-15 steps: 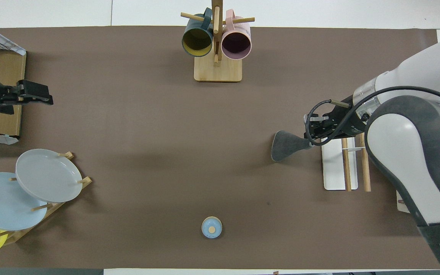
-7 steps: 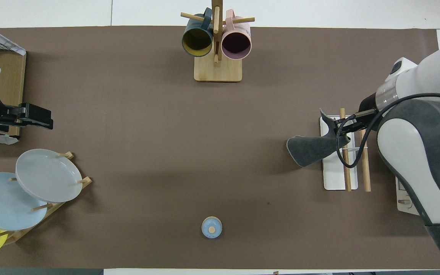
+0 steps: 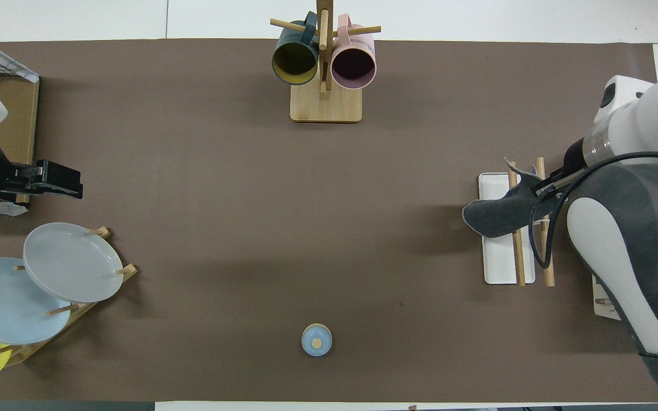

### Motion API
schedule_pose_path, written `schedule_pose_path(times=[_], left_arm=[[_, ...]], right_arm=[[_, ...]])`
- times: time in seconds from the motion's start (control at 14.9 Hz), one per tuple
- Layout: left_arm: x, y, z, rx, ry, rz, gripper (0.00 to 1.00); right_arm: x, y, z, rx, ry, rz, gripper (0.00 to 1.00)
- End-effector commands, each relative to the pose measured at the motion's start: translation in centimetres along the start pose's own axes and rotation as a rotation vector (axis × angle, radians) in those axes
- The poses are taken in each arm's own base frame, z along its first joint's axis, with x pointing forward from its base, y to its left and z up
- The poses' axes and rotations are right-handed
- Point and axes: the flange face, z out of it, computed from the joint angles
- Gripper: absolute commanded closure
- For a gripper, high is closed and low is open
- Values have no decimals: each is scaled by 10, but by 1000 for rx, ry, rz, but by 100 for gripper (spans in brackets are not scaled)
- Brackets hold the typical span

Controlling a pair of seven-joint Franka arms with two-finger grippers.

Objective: Fold towel and hang on rack
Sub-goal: 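Drape the towel over the dowel rack with the right gripper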

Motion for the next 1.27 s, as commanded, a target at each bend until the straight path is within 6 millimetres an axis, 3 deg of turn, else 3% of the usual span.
schedule_pose_path(times=[0.0,0.13,0.67,0.8,1.2], left_arm=[[-6,-2,-2,12,8,2,0],[-5,2,-2,-20,13,-2,0],[-2,-3,-5,-18,39,-6,0],[-4,-3,-3,-17,33,-7,0],[-4,-3,-3,-17,33,-7,0]], right_arm=[[-20,37,-2,-19,-1,-51,100],[-36,60,5,-9,-14,-38,100],[-59,50,43,-9,-14,-28,100],[-69,63,49,-1,-23,-7,100],[-89,73,66,7,-31,12,100]])
